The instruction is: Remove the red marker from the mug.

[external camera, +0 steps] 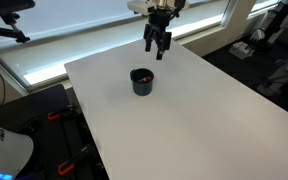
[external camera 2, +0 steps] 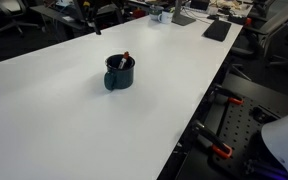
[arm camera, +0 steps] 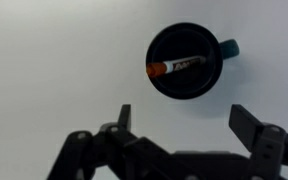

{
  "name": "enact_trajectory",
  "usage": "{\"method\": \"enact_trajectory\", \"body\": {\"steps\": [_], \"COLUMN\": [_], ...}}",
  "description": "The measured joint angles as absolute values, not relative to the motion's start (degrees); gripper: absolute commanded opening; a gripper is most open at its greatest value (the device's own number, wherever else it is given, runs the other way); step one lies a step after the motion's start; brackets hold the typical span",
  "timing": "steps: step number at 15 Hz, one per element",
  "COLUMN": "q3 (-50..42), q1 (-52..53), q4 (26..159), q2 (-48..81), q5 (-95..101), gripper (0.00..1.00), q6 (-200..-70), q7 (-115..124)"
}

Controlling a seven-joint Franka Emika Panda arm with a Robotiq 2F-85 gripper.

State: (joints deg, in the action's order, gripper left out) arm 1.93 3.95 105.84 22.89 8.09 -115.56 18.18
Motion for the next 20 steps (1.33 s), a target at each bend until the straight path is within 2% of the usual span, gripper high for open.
{"method": "enact_trajectory", "body": {"steps": [4,8,20], "q3": [0.65,-0.75,-1.04], "q1": [5.29,6.89,6.71], "q4": [109.04,109.63,110.39], "q2": [22.9,22.82,26.1], "q5": [8.01,7.26,0.37], "gripper": [1.0,1.0,1.0], "q6": [-124.96,-122.95,-123.95], "q7": [26.77,35.96,38.94]}}
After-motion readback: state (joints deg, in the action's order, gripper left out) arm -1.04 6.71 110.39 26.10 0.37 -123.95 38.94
